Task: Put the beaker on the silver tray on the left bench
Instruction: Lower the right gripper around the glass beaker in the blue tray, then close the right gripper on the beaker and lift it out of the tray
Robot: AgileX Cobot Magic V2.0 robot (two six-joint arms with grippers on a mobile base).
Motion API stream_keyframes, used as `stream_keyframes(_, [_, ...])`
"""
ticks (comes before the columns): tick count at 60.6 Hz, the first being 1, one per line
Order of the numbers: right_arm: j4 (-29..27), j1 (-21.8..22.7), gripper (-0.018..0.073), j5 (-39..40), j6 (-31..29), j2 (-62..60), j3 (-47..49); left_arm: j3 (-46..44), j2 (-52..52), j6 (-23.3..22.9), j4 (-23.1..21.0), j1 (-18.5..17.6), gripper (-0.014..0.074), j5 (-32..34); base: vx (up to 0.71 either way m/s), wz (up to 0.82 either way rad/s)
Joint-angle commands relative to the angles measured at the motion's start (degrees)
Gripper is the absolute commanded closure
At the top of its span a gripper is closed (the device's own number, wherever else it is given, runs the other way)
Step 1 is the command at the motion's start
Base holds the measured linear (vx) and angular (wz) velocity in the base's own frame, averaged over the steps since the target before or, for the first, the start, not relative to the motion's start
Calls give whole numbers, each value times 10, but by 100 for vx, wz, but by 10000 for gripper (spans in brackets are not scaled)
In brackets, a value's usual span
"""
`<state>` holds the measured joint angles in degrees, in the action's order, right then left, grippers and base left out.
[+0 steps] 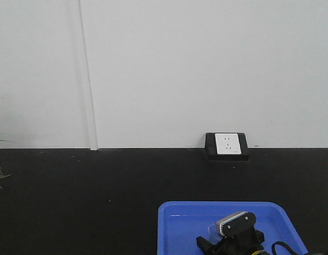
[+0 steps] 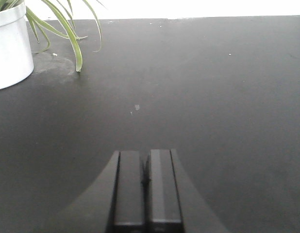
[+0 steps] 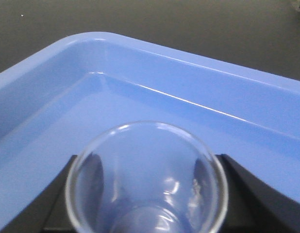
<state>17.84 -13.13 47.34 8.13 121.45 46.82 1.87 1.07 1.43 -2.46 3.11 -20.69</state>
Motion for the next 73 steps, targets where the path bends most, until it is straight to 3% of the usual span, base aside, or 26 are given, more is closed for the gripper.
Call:
stream_keyframes(1, [0,0,190,34,7,-29,13,12,6,0,-4,0,595,45,0,0])
stream_keyframes(9, [17,0,347,17,46,-53,13,12,6,0,-4,0,595,45,0,0])
stream_keyframes(21, [138,0,573,-20,93,-144,13,12,6,0,-4,0,595,45,0,0])
stream_keyframes(36, [336,0,575,-23,283,-277,13,12,6,0,-4,0,595,45,0,0])
stream_keyframes(43, [438,0,575,-22,412,-358,13,12,6,0,-4,0,595,45,0,0])
stream_keyframes(53, [522,-1,575,-20,554,-442,13,12,6,0,-4,0,595,45,0,0])
stream_keyframes(59, [560,-32,575,-29,591,-474,13,12,6,0,-4,0,595,45,0,0])
stream_keyframes(73, [559,-159,575,-119,595,-482,13,12,5,0,-4,0,595,45,0,0])
